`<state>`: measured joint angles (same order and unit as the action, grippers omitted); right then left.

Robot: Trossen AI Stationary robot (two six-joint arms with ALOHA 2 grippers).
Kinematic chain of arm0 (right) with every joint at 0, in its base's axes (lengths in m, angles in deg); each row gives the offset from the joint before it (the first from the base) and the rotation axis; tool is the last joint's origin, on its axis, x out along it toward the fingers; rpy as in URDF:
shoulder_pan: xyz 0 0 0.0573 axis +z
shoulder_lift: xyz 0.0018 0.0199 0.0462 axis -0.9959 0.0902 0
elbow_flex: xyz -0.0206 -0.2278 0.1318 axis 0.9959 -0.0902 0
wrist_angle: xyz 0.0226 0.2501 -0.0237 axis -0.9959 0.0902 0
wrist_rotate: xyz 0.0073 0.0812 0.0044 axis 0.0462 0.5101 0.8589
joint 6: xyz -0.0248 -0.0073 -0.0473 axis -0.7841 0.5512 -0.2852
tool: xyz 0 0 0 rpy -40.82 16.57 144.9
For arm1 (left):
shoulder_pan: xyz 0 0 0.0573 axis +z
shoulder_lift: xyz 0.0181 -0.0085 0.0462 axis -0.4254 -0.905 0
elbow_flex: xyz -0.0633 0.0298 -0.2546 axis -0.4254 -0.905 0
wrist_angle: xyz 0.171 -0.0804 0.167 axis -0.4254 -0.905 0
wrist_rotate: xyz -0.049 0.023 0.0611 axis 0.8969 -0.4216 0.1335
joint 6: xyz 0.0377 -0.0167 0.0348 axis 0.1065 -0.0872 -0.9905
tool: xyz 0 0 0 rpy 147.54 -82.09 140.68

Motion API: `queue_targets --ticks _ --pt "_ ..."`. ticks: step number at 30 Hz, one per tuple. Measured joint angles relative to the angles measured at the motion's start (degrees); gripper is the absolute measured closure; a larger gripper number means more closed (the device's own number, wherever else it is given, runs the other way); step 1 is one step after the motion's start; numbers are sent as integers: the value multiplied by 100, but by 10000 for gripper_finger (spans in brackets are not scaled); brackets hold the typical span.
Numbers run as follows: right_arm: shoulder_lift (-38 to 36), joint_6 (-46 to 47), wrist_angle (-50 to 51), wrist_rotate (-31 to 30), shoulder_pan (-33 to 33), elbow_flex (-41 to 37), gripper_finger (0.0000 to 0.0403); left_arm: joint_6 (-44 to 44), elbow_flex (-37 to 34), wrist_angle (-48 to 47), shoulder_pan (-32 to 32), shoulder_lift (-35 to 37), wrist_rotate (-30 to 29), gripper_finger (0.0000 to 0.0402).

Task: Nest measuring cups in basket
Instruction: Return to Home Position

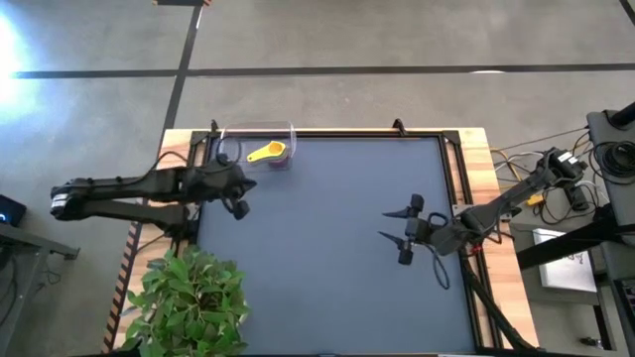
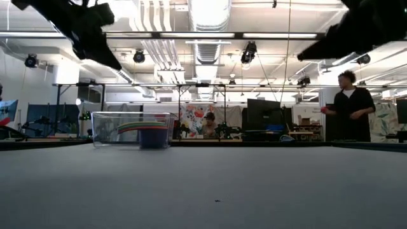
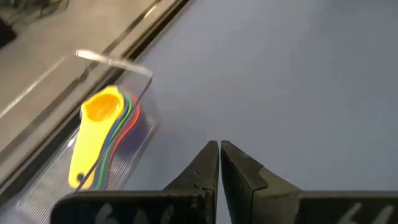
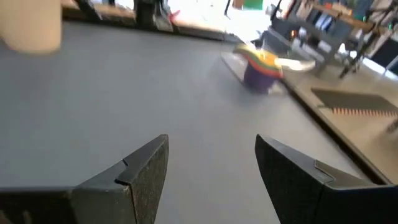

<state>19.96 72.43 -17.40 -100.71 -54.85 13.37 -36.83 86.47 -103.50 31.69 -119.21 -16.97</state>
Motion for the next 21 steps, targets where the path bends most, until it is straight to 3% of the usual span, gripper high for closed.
queue_targets --ticks 6,12,21 --pt "-531 -502 -225 93 -23 42 172 -21 0 141 -378 596 0 402" --pt "-1203 -951 -235 840 -255 344 173 -59 -75 543 -639 1104 0 402" --pt "-1848 -1781 -179 857 -389 705 173 -125 -125 771 -864 1639 0 401"
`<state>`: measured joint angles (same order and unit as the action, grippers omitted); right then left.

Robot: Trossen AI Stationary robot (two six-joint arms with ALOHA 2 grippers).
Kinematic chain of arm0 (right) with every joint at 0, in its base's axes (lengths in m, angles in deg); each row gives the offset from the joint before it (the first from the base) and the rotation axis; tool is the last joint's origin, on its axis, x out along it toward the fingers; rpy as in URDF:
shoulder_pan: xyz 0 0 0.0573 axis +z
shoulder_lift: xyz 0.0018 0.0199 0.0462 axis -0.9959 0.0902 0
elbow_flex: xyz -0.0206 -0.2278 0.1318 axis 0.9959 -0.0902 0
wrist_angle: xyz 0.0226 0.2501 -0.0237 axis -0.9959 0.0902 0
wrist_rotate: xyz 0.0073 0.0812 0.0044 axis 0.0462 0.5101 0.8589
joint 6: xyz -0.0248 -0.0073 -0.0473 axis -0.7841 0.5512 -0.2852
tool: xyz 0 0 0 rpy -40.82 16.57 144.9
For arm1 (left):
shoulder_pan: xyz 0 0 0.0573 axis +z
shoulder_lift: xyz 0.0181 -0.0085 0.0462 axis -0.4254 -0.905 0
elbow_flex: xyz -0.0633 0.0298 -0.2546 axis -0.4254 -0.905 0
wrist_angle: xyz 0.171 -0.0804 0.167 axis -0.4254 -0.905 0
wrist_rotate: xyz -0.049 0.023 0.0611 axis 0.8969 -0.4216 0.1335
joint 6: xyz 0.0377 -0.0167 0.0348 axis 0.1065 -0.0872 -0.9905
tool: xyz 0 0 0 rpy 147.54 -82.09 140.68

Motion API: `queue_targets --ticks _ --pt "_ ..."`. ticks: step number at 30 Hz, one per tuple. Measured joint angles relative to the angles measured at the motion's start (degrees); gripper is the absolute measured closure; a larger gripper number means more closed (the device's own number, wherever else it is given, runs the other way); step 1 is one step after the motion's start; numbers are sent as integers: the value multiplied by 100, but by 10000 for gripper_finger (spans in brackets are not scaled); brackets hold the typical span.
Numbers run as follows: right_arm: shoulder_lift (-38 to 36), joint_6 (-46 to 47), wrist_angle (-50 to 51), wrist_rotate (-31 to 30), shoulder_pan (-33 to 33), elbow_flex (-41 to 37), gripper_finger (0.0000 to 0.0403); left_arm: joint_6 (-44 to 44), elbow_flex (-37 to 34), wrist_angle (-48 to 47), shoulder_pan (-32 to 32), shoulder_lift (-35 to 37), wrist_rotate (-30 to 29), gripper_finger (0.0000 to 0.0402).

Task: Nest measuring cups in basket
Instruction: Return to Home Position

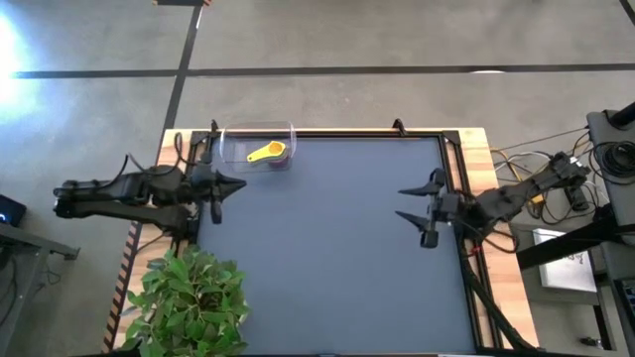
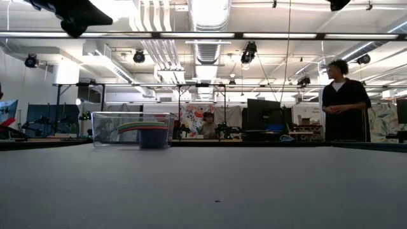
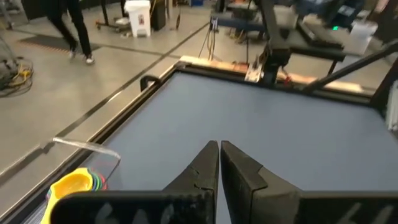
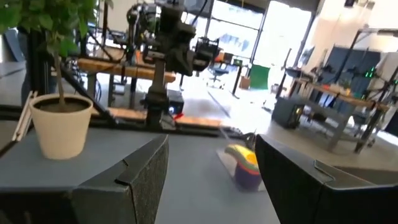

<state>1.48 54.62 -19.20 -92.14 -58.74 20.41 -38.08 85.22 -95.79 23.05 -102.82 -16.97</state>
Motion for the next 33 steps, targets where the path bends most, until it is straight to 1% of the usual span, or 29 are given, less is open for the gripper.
queue_targets --ticks 4,7,15,21,24,29,33 --pt "-292 -230 45 -1 0 10 178 6 -48 99 -124 224 44 402" --pt "-545 -364 45 -2 0 9 196 -39 -207 390 -227 405 44 402" --pt "-1314 -583 148 -1 0 8 274 -334 -639 1008 -333 895 46 402" --pt "-1869 -549 389 -2 0 -23 330 -486 -805 1050 -333 1308 46 402" --pt "-2106 -547 553 31 0 -186 352 -633 -944 1288 -333 1534 45 402" --pt "-2546 -544 429 167 0 -397 374 -782 -1299 1608 -331 1992 45 402" --pt "-2822 -550 449 200 0 -616 376 -852 -1711 1816 -331 2318 -2 402"
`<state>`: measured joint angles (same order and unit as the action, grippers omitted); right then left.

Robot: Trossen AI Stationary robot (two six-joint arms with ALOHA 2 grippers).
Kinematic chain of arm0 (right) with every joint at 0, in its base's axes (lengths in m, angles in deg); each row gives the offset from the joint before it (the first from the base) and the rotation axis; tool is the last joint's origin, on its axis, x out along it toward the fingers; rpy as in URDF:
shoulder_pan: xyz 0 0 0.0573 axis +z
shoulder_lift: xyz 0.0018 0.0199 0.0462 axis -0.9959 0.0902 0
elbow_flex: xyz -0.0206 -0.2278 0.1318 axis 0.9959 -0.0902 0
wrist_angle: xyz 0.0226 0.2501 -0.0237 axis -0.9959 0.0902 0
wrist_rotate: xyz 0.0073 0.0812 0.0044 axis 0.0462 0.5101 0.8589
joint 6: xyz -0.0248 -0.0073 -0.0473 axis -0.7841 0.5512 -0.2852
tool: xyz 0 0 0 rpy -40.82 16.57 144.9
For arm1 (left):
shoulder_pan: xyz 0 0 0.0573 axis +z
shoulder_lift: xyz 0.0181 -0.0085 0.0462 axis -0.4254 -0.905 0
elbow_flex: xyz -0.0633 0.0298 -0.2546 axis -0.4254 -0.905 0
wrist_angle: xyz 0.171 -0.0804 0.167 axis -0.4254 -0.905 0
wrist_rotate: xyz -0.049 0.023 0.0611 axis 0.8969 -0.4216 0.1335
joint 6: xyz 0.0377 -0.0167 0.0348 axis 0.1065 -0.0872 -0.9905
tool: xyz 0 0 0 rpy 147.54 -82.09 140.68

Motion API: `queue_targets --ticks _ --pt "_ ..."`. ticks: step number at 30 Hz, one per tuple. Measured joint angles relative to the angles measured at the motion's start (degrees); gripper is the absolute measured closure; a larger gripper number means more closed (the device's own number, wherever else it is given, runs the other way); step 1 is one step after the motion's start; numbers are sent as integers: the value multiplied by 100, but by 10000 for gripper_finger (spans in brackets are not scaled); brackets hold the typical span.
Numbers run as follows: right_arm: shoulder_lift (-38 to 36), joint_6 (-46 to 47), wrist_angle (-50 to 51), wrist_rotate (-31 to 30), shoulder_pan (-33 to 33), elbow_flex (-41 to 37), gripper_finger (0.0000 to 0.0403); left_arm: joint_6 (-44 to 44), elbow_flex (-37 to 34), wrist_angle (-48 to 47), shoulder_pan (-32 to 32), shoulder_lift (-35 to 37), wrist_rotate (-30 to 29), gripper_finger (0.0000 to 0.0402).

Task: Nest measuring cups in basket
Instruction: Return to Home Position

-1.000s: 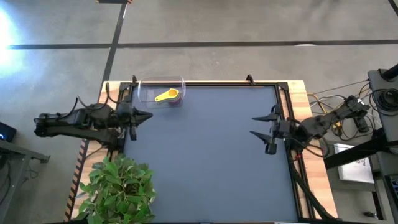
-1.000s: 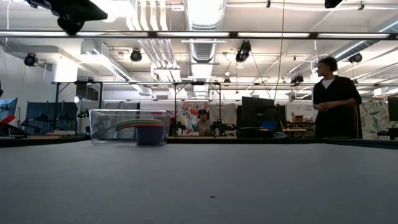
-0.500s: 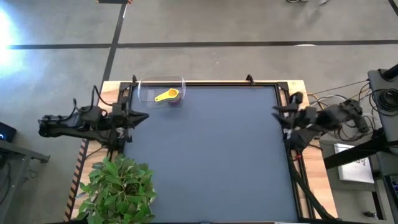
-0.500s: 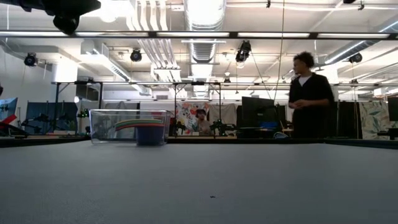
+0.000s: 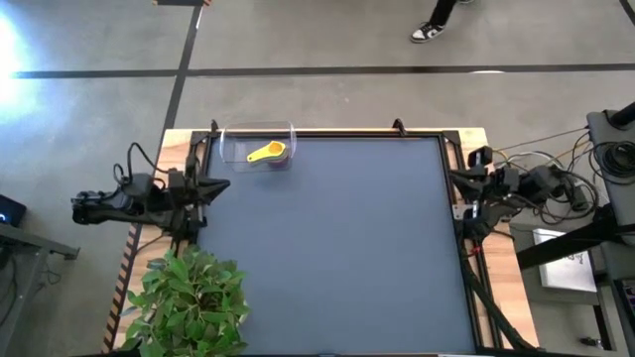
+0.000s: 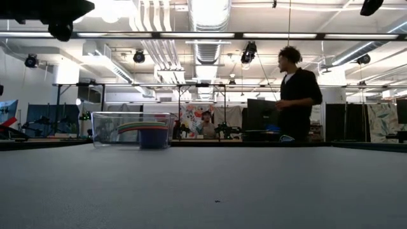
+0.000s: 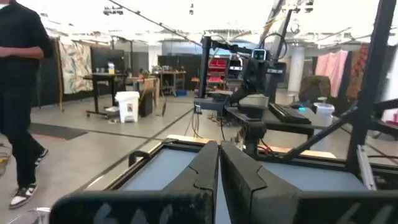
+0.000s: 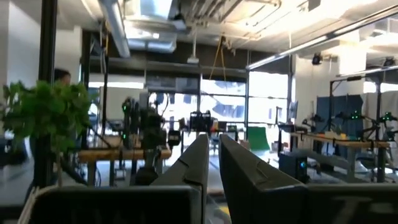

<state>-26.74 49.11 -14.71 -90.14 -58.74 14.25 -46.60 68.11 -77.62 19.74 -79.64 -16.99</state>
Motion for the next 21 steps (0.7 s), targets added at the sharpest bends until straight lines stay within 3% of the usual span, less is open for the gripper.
queue_targets --ticks 10,21 --pt "-310 -317 -899 300 1 -732 375 -536 -1158 1531 0 507 -154 402" --pt "-315 -456 -1663 295 0 -1389 374 -345 -1338 1558 0 480 -153 402"
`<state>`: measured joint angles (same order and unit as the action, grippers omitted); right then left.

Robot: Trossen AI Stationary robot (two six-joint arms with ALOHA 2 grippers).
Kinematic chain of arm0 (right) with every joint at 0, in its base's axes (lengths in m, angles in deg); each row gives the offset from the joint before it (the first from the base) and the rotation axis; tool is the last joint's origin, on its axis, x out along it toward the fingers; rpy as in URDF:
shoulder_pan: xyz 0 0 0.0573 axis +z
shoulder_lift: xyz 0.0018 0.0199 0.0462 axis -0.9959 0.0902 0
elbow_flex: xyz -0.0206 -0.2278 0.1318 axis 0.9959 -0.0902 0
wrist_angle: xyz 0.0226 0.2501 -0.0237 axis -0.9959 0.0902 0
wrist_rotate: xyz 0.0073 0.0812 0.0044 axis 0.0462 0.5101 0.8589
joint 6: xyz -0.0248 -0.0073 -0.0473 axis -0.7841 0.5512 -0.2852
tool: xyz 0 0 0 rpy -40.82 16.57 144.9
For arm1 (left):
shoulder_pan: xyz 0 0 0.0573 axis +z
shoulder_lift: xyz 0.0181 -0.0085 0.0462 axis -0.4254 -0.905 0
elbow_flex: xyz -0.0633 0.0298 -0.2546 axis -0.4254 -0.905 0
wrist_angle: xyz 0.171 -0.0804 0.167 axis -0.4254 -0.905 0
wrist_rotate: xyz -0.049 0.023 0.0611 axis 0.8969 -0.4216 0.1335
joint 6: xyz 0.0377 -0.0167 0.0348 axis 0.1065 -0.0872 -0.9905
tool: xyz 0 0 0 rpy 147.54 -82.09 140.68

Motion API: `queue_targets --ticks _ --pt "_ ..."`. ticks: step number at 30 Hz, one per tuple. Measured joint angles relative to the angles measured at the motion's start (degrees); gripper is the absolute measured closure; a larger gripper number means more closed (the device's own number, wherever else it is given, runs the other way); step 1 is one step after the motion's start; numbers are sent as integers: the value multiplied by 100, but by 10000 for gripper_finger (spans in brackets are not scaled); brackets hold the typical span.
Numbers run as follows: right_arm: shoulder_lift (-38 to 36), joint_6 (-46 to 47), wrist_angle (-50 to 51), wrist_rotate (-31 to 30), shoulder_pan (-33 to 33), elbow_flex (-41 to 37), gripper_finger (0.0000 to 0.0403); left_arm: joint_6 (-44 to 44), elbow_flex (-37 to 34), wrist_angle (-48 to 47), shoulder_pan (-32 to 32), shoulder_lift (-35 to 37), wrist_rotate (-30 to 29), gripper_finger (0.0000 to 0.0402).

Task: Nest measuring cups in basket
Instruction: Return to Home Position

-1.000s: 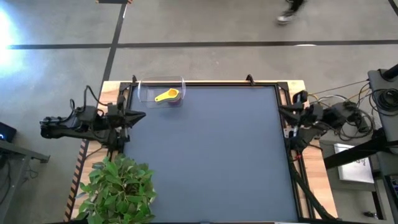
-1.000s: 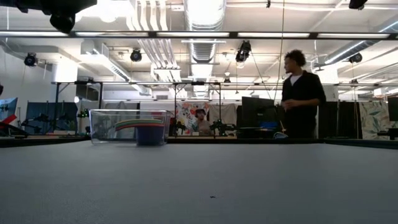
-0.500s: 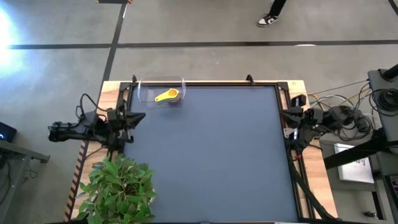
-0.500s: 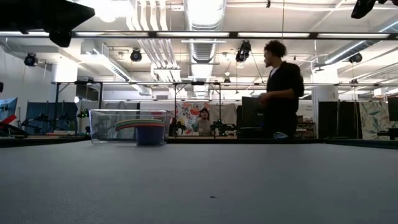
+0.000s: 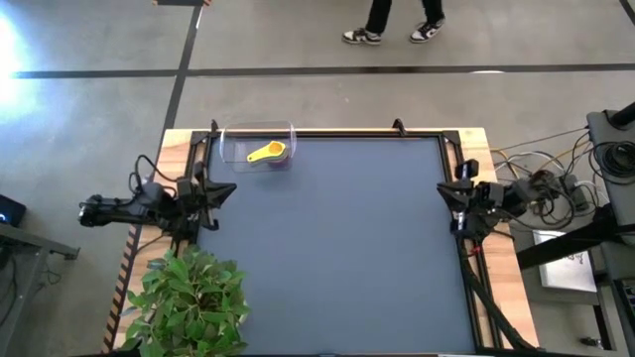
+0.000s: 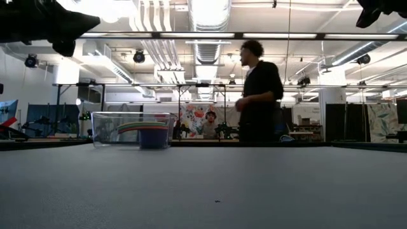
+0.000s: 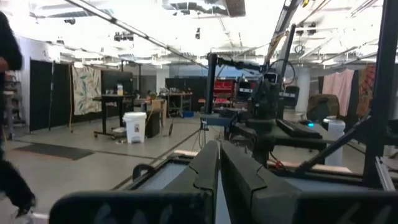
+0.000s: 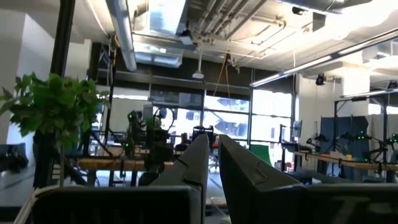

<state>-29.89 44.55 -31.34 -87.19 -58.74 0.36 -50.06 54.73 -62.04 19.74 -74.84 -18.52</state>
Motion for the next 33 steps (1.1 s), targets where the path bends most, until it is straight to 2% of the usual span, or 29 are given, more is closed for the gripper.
queue_targets --ticks 10,19,33 --pt "-2 87 -395 0 2 -484 374 149 -717 672 0 23 -1 402" --pt "-4 101 -968 -2 2 -992 374 136 -725 602 2 -3 -2 402" --pt "48 365 -653 -7 0 -1042 375 311 -727 -13 2 -7 -2 402"
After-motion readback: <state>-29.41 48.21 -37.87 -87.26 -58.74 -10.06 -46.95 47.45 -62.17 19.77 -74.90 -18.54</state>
